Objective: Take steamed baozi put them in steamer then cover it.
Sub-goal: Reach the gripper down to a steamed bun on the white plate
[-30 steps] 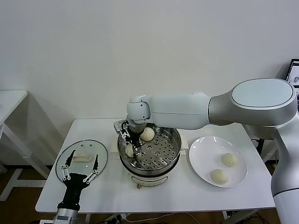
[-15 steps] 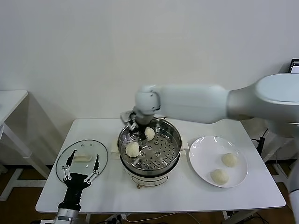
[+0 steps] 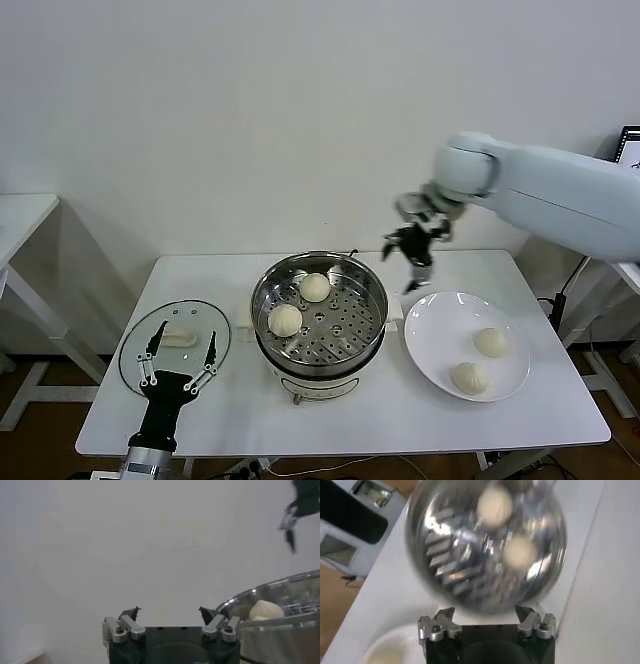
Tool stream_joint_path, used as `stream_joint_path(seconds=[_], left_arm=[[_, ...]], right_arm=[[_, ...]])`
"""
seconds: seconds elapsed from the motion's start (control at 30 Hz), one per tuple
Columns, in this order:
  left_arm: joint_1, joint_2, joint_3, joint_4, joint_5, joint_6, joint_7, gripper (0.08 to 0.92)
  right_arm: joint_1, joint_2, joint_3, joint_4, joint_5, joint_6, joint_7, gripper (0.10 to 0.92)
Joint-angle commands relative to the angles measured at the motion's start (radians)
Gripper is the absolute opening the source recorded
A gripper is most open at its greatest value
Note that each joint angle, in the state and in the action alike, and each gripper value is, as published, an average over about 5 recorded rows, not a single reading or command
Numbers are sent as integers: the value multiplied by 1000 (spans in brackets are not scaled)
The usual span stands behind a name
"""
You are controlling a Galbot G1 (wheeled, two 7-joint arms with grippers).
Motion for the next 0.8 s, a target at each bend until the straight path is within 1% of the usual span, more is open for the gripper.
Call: stream_joint_path(seconds=[0.03, 0.17, 0.37, 0.8], left_arm=[[3, -1, -1, 1, 3, 0, -1, 823], [4, -1, -6, 2, 3, 0, -1, 823], [8, -1, -9, 1, 4, 0, -2, 823], [11, 1, -13, 5, 6, -5, -3, 823]], right_arm=[[-249, -245, 52, 11, -167, 64, -7, 823], [-350, -230, 101, -5, -181, 59, 35, 823], [-454, -195, 163, -27, -190, 47, 57, 823], [-484, -153, 172, -57, -199, 35, 64, 823]])
